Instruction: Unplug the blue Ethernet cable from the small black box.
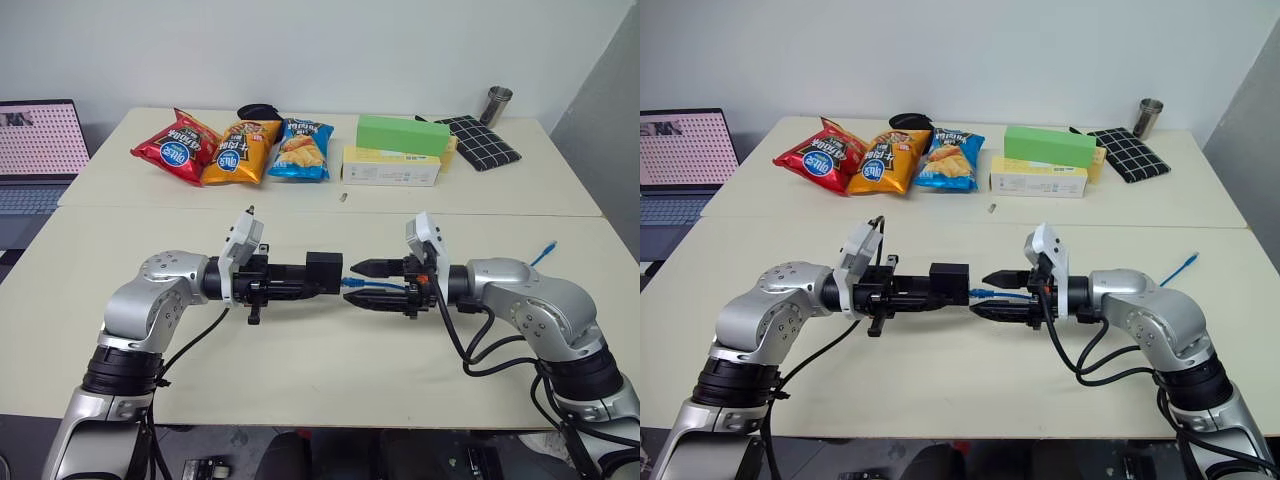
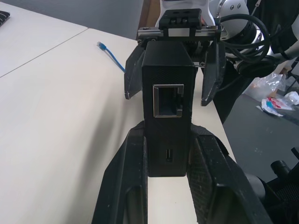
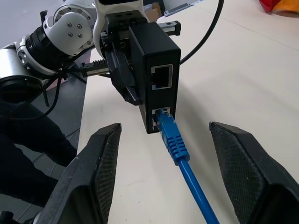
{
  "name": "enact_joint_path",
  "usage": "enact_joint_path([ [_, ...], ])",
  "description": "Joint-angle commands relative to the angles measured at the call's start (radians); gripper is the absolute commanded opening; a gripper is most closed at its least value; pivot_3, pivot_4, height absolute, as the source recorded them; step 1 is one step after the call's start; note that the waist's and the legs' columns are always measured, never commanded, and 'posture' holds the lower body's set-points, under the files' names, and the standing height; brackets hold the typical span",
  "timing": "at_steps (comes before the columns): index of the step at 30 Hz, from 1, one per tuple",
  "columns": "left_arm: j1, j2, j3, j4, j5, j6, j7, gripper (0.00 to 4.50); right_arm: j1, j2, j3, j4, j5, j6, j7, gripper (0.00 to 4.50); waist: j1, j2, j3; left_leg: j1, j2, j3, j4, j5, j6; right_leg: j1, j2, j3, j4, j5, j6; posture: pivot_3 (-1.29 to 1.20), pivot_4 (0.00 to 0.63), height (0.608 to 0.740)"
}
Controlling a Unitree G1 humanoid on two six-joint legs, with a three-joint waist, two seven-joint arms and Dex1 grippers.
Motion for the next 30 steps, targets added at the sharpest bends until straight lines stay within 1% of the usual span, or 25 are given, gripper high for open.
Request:
enact_joint_path([
  [1, 0.002, 0.006, 0.024, -0.024, -0.024, -0.010, -0.007, 0.78, -0.016, 0.007, -0.017, -0.019, 0.010, 0.001, 0.018, 3.17, 0.000, 0.000, 0.000, 0.000, 0.000, 0.000, 0.000, 0.000, 0.000, 0.000, 0.000, 0.000, 0.000, 0.000, 0.000, 0.00, 0.150, 0.740],
  [6, 0.002, -0.001, 0.019, -0.027, -0.024, -0.010, -0.004, 0.78, -0.015, 0.016, -0.018, -0.024, 0.006, 0.004, 0.013, 3.17, 0.000, 0.000, 0.000, 0.000, 0.000, 0.000, 0.000, 0.000, 0.000, 0.000, 0.000, 0.000, 0.000, 0.000, 0.000, 0.00, 0.150, 0.740],
  [9, 0.004, -0.003, 0.016, -0.032, -0.026, -0.009, -0.002, 0.78, -0.014, 0.021, -0.016, -0.027, 0.001, 0.007, 0.010, 2.67, 0.000, 0.000, 0.000, 0.000, 0.000, 0.000, 0.000, 0.000, 0.000, 0.000, 0.000, 0.000, 0.000, 0.000, 0.000, 0.00, 0.150, 0.740],
  [11, 0.007, -0.005, 0.016, -0.036, -0.028, -0.006, 0.000, 0.78, -0.013, 0.020, -0.007, -0.031, -0.013, -0.001, 0.012, 2.23, 0.000, 0.000, 0.000, 0.000, 0.000, 0.000, 0.000, 0.000, 0.000, 0.000, 0.000, 0.000, 0.000, 0.000, 0.000, 0.00, 0.150, 0.740],
  [13, 0.010, -0.003, 0.014, -0.042, -0.029, -0.005, -0.002, 0.78, -0.012, 0.023, -0.004, -0.033, -0.017, -0.002, 0.012, 1.61, 0.000, 0.000, 0.000, 0.000, 0.000, 0.000, 0.000, 0.000, 0.000, 0.000, 0.000, 0.000, 0.000, 0.000, 0.000, 0.00, 0.150, 0.740],
  [16, 0.014, -0.001, 0.013, -0.046, -0.029, -0.004, -0.002, 0.78, -0.012, 0.022, -0.001, -0.033, -0.022, -0.003, 0.017, 0.98, 0.000, 0.000, 0.000, 0.000, 0.000, 0.000, 0.000, 0.000, 0.000, 0.000, 0.000, 0.000, 0.000, 0.000, 0.000, 0.00, 0.150, 0.740],
  [17, 0.015, -0.001, 0.014, -0.047, -0.030, -0.002, -0.001, 0.78, -0.012, 0.019, 0.002, -0.033, -0.027, -0.006, 0.022, 0.83, 0.000, 0.000, 0.000, 0.000, 0.000, 0.000, 0.000, 0.000, 0.000, 0.000, 0.000, 0.000, 0.000, 0.000, 0.000, 0.00, 0.150, 0.740],
  [18, 0.013, -0.003, 0.015, -0.047, -0.032, -0.001, 0.000, 0.78, -0.016, 0.019, 0.004, -0.028, -0.031, -0.009, 0.027, 0.53, 0.000, 0.000, 0.000, 0.000, 0.000, 0.000, 0.000, 0.000, 0.000, 0.000, 0.000, 0.000, 0.000, 0.000, 0.000, 0.00, 0.150, 0.740],
  [19, 0.012, -0.005, 0.016, -0.047, -0.034, 0.001, 0.002, 0.78, -0.019, 0.017, 0.007, -0.025, -0.036, -0.012, 0.033, 0.38, 0.000, 0.000, 0.000, 0.000, 0.000, 0.000, 0.000, 0.000, 0.000, 0.000, 0.000, 0.000, 0.000, 0.000, 0.000, 0.00, 0.150, 0.740],
  [20, 0.012, -0.007, 0.016, -0.049, -0.036, 0.003, 0.003, 0.78, -0.021, 0.016, 0.008, -0.023, -0.041, -0.014, 0.039, 0.14, 0.000, 0.000, 0.000, 0.000, 0.000, 0.000, 0.000, 0.000, 0.000, 0.000, 0.000, 0.000, 0.000, 0.000, 0.000, 0.00, 0.150, 0.740],
  [22, 0.012, -0.009, 0.015, -0.053, -0.041, 0.007, 0.002, 0.78, -0.025, 0.018, 0.008, -0.017, -0.048, -0.016, 0.048, 0.05, 0.000, 0.000, 0.000, 0.000, 0.000, 0.000, 0.000, 0.000, 0.000, 0.000, 0.000, 0.000, 0.000, 0.000, 0.000, 0.00, 0.150, 0.740],
  [30, 0.019, -0.006, 0.006, -0.061, -0.049, 0.011, -0.012, 0.78, -0.051, 0.002, 0.010, 0.023, -0.061, -0.005, 0.107, 0.05, 0.000, 0.000, 0.000, 0.000, 0.000, 0.000, 0.000, 0.000, 0.000, 0.000, 0.000, 0.000, 0.000, 0.000, 0.000, 0.00, 0.150, 0.740],
])
